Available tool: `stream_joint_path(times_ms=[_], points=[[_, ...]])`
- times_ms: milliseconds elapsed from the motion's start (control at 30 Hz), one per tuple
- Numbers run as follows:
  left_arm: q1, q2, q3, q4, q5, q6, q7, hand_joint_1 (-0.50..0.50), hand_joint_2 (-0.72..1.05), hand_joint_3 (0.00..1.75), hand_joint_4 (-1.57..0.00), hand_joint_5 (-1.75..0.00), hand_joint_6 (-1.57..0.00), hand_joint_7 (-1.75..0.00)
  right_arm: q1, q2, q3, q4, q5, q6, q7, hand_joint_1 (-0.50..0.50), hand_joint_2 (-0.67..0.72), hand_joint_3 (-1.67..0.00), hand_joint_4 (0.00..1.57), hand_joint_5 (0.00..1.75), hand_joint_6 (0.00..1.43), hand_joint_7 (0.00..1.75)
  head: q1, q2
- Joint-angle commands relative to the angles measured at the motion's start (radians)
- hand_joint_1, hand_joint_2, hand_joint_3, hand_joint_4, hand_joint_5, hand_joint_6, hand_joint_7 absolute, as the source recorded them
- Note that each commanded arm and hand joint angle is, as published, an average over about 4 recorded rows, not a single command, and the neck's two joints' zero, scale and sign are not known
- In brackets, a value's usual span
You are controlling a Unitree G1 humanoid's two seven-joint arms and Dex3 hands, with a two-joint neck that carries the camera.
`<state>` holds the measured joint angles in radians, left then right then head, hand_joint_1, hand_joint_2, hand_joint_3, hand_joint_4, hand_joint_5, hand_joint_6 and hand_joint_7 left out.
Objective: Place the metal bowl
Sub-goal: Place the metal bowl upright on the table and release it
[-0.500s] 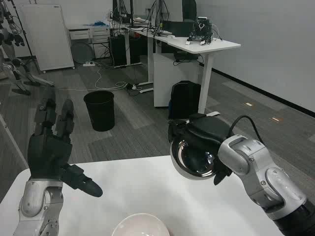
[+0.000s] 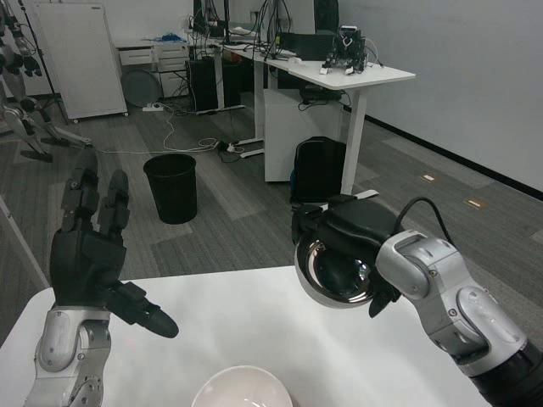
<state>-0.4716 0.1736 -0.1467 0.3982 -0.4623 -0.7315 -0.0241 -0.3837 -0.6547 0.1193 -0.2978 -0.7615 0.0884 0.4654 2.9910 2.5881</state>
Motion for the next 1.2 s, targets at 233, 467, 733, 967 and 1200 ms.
stream_joint_path(times_ms=[233,467,733,967,1200], points=[[-0.030,0.003,0.001,0.027,-0.002,-0.006,-0.002,-0.50,-0.72,0.00,0.00,0.00,0.00,0.00,-0.004,0.007,-0.004,0.012,-0.004,0.004,0.006,-0.33,-0.54,-1.51,1.08,1.55,1.31,1.19,-0.007,-0.010],[-0.035,0.003,0.001,0.031,-0.002,-0.006,-0.002,-0.50,-0.72,0.00,0.00,0.00,0.00,0.00,-0.004,0.007,-0.004,0.012,-0.004,0.004,0.006,-0.33,-0.54,-1.51,1.07,1.55,1.31,1.17,-0.012,-0.006],[-0.035,0.002,-0.002,0.030,-0.002,-0.006,-0.002,-0.50,-0.72,0.04,0.00,0.00,0.00,0.00,-0.004,0.004,0.003,0.035,-0.001,0.002,0.005,-0.33,-0.54,-1.51,1.08,1.55,1.31,1.19,-0.021,-0.006],[-0.032,0.001,-0.005,0.027,-0.002,-0.006,-0.002,-0.50,-0.72,0.00,0.00,0.00,0.00,0.00,-0.004,0.003,0.042,0.135,0.002,-0.011,0.002,-0.33,-0.54,-1.51,1.10,1.55,1.31,1.19,-0.027,-0.019],[-0.020,0.001,-0.007,0.026,-0.002,-0.006,-0.002,-0.50,-0.72,0.00,0.00,0.00,0.00,0.00,0.019,0.018,0.094,0.262,0.005,-0.049,-0.046,-0.33,-0.54,-1.51,1.07,1.65,1.24,1.29,-0.023,-0.029]])
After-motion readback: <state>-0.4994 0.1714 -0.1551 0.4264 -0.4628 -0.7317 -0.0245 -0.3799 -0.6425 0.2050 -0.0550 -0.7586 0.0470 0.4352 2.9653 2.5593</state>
